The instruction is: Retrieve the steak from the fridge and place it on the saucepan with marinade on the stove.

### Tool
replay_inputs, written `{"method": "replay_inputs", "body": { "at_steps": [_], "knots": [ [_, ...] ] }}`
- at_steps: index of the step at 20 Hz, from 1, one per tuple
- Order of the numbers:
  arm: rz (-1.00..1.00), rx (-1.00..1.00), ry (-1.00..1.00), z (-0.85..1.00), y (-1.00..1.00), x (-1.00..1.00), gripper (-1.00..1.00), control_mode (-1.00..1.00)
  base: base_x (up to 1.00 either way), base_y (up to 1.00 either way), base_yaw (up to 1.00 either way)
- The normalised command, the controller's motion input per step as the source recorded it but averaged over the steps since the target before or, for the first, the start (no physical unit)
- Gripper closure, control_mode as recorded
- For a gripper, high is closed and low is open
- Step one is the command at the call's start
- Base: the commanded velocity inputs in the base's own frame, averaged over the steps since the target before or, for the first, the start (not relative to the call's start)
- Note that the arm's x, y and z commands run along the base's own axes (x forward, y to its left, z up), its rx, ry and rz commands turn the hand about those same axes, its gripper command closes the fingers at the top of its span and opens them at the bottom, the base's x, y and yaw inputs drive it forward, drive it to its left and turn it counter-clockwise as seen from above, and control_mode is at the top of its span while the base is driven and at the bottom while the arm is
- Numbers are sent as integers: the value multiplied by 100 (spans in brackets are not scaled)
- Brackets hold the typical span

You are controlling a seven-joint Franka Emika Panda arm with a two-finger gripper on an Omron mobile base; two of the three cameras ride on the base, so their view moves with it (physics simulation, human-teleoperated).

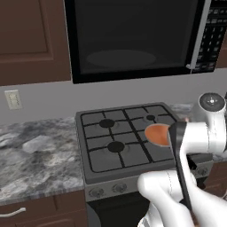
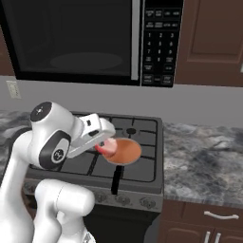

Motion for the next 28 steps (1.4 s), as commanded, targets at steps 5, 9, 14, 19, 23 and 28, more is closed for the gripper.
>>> {"method": "replay_inputs", "body": {
  "at_steps": [5,9,14,19,23,28],
  "knots": [
    [0,0,9,-50,19,21,100,-100,0,0,0],
    [0,0,-4,-46,14,18,100,-100,0,0,0],
    [0,0,-15,-48,0,9,100,-100,0,0,0],
    [0,0,-12,-42,0,22,100,-100,0,0,0],
    [0,0,-6,-40,0,40,100,-100,0,0,0],
    [0,0,-2,-34,0,39,100,-100,0,0,0]
  ]
}}
